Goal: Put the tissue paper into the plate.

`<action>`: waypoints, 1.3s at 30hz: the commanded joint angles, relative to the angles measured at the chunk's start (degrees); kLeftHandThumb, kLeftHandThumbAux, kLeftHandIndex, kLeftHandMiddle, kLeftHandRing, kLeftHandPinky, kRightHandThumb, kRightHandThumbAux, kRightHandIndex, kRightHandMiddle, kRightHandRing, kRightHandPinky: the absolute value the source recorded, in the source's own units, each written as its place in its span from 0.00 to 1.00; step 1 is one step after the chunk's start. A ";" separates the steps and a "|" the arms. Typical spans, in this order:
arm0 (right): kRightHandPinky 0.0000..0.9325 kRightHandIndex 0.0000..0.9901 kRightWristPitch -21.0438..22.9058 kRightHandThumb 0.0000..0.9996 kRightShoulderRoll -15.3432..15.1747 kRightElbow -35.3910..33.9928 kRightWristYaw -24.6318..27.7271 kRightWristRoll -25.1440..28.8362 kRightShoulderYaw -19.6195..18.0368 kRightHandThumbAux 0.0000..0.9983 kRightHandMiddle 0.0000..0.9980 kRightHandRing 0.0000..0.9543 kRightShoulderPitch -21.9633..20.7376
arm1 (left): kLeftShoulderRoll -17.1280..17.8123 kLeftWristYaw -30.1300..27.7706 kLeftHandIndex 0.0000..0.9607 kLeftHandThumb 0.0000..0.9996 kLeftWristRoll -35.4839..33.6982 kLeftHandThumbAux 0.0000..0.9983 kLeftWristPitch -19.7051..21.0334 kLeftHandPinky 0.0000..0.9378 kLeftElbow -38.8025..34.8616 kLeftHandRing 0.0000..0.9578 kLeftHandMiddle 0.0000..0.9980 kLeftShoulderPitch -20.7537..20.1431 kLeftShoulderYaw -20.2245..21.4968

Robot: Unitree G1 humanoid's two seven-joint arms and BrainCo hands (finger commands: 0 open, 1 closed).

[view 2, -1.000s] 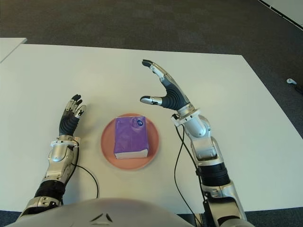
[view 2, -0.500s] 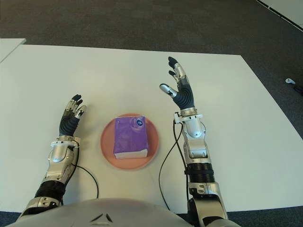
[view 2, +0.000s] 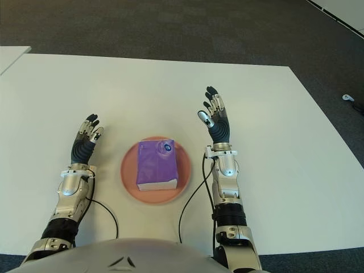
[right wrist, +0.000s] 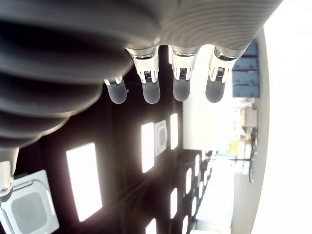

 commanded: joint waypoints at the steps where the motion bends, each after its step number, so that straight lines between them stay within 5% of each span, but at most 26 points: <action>1: 0.00 0.00 -1.02 0.00 0.45 0.88 0.38 1.01 -0.61 0.45 0.00 0.00 0.18 | -0.55 0.02 0.00 0.00 0.08 0.47 1.92 0.00 0.92 0.00 0.00 1.80 -0.33; 15: 0.00 0.00 -1.16 0.00 0.64 0.83 0.90 0.97 -1.09 0.45 0.00 0.00 0.27 | -1.00 0.62 0.00 0.00 0.54 0.48 2.65 0.00 -0.07 0.00 0.00 2.14 -0.43; 22: 0.00 0.00 -3.08 0.00 0.69 17.14 -0.57 -3.05 -0.38 0.51 0.00 0.00 2.63 | -1.01 0.48 0.00 0.00 0.57 0.48 2.71 0.00 -0.29 0.00 0.00 2.13 -0.52; 39: 0.00 0.00 -1.35 0.00 -0.51 23.26 0.34 -1.93 -0.96 0.53 0.00 0.00 1.43 | -1.07 -0.28 0.00 0.00 -0.39 0.49 3.08 0.00 0.25 0.00 0.00 1.54 -0.44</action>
